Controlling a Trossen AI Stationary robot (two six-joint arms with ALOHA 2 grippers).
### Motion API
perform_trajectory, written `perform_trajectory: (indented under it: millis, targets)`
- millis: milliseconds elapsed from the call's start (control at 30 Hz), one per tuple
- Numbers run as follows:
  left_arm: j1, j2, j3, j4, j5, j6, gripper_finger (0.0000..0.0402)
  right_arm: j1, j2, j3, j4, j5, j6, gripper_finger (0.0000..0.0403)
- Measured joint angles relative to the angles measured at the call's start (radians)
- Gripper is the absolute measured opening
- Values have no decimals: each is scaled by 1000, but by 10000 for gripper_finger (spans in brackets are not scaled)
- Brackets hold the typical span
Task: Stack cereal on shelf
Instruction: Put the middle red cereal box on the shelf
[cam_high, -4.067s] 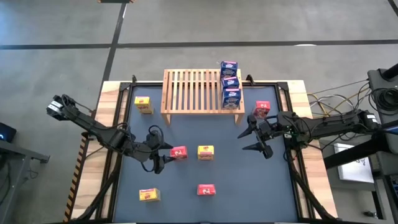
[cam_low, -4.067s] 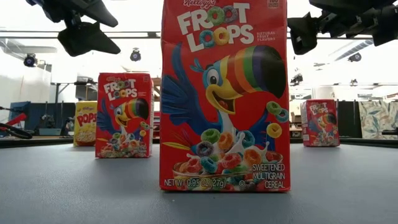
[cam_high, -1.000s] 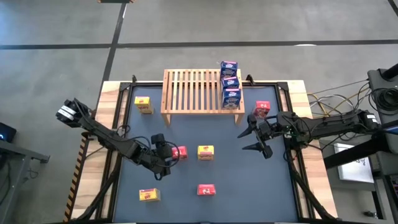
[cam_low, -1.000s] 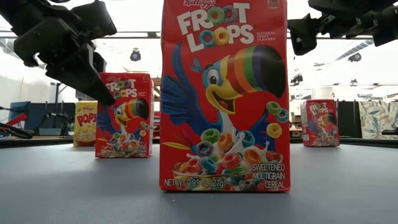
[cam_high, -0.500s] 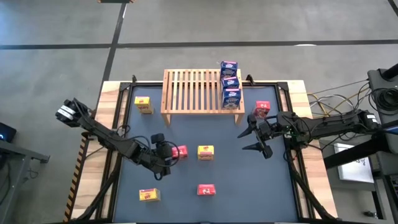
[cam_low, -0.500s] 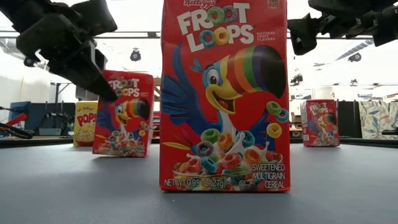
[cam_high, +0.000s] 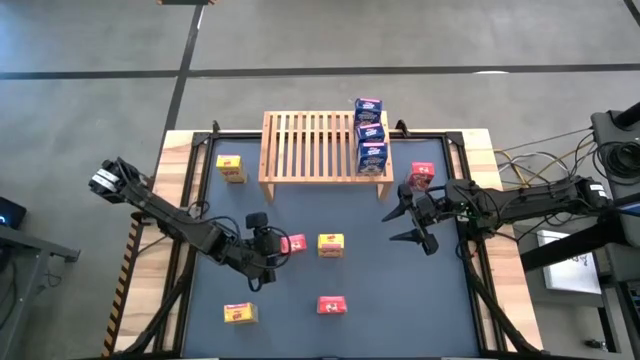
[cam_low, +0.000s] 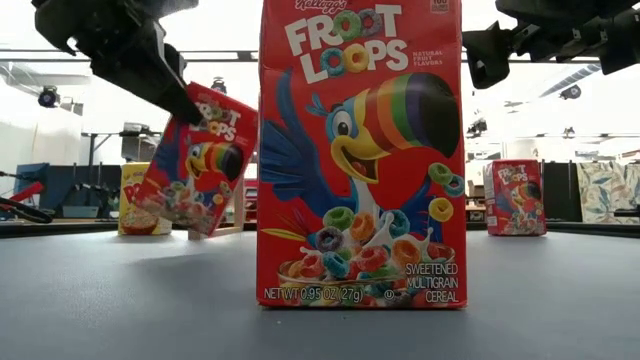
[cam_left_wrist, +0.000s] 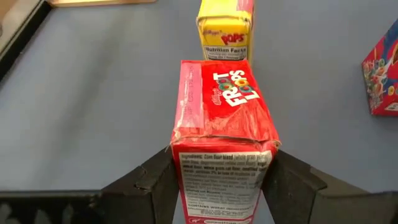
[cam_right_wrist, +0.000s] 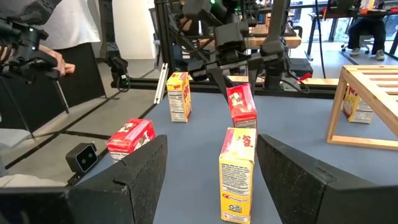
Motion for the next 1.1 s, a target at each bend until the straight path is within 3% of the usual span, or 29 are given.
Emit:
perform_trajectory:
  millis: [467, 1100]
  targets:
    - [0, -51, 120, -77, -58, 96, 178, 0, 0, 0, 0, 0, 0, 235]
    - [1, -169, 131, 4, -135, 211, 178, 0, 0, 0, 0, 0, 1, 235]
